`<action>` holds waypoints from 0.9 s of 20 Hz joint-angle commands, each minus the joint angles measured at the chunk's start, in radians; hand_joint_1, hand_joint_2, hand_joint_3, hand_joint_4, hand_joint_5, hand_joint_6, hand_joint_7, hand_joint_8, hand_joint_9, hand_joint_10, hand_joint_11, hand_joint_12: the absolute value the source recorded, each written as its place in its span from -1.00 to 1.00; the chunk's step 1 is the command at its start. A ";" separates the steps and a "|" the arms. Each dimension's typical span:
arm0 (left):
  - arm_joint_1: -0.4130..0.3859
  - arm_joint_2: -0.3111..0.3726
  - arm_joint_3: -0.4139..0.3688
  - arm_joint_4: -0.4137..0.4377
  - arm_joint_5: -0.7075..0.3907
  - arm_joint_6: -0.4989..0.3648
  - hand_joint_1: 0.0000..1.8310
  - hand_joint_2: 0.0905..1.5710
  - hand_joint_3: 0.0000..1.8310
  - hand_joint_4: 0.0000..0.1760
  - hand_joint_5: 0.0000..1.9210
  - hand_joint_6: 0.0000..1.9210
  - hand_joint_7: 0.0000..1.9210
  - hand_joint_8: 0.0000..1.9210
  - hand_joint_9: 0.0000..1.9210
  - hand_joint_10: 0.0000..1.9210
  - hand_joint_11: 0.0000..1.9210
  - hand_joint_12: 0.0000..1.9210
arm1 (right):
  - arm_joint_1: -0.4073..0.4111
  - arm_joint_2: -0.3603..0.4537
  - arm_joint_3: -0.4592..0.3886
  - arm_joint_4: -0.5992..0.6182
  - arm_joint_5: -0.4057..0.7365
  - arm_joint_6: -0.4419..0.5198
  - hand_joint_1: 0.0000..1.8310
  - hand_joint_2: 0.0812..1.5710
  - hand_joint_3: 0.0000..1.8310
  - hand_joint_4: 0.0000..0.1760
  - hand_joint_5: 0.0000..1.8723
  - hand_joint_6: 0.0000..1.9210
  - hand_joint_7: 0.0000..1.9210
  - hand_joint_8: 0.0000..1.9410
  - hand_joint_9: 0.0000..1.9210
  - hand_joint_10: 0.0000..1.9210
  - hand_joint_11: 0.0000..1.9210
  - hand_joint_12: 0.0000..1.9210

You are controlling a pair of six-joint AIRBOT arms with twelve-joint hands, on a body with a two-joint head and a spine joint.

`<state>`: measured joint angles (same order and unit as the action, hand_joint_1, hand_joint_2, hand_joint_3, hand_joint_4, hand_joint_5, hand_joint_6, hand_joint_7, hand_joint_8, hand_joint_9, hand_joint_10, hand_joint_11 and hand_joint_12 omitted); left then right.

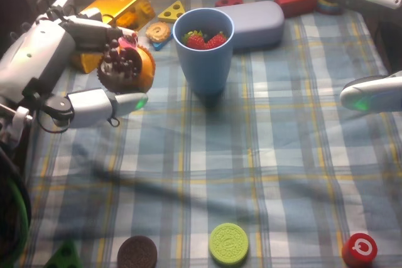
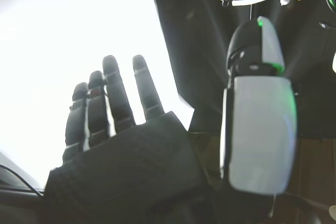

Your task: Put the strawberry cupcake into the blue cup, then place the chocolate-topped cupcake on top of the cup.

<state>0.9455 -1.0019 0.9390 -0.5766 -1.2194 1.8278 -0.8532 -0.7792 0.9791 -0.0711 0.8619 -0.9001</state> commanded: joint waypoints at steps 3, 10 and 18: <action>-0.029 0.013 0.003 0.061 -0.124 -0.008 0.23 0.10 -1.00 -0.12 -0.02 -1.00 -0.01 -1.00 -0.65 -1.00 -1.00 -1.00 | 0.005 0.002 0.002 0.021 0.119 0.005 -1.00 0.16 -1.00 -0.30 -0.92 -1.00 -0.77 -0.99 -0.92 -0.99 -1.00 -1.00; -0.081 0.010 0.015 0.103 -0.123 -0.008 0.29 0.07 -1.00 -0.01 0.01 -1.00 0.00 -0.98 -0.61 -0.99 -1.00 -1.00 | 0.005 0.001 0.002 0.023 0.119 0.005 -1.00 0.17 -1.00 -0.30 -0.91 -1.00 -0.79 -1.00 -0.93 -0.99 -0.99 -0.99; -0.147 -0.047 0.063 0.135 -0.100 -0.007 0.21 0.20 -0.99 0.40 -0.04 -1.00 -0.19 -1.00 -0.71 -1.00 -1.00 -1.00 | 0.005 0.003 0.002 0.023 0.126 0.005 -1.00 0.19 -1.00 -0.56 -0.88 -0.99 -0.78 -1.00 -0.91 -0.99 -0.96 -0.98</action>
<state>0.8078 -1.0496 1.0019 -0.4728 -1.2022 1.8278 -0.8543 -0.7784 0.9791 -0.0711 0.8642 -0.9001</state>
